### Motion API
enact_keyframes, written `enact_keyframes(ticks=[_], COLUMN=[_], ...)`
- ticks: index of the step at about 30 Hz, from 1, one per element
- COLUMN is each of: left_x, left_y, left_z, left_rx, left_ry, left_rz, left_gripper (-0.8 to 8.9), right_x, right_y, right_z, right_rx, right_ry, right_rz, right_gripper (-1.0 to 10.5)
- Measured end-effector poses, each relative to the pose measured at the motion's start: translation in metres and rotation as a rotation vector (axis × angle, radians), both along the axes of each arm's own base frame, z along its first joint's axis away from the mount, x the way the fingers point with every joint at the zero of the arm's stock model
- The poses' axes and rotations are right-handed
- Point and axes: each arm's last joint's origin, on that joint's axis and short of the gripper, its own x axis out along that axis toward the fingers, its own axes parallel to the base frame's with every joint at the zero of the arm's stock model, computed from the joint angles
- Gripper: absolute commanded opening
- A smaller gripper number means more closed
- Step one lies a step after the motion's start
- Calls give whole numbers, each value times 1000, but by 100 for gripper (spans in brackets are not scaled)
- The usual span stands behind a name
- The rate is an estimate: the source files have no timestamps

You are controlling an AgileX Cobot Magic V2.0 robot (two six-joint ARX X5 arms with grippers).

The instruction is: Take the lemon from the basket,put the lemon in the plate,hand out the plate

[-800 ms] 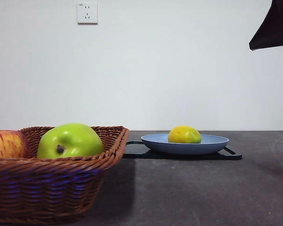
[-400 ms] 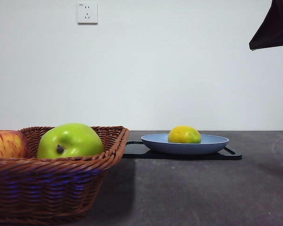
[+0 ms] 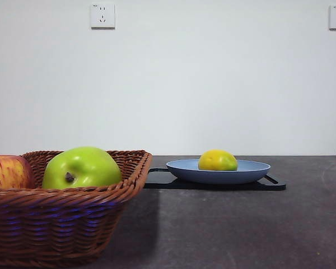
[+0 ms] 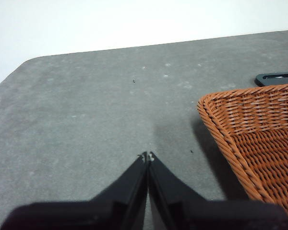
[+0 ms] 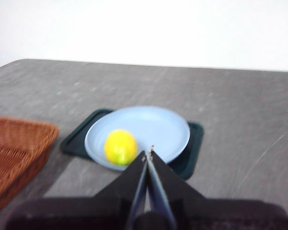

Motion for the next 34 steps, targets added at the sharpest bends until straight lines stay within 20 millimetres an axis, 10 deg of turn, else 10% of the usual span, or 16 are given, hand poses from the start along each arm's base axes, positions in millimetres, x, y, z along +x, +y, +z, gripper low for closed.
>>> enact_keyframes(ticks=[16, 34], left_x=[0, 0], left_y=[0, 0], left_z=[0, 0], left_rx=[0, 0], left_ry=[0, 0], left_rz=[0, 0], left_gripper=[9, 9], right_x=[-9, -11], right_y=[-39, -40], right_z=[-61, -71], right_rx=[30, 56], right_ry=[-36, 3], right_rz=[-211, -229], right_gripper=[6, 6])
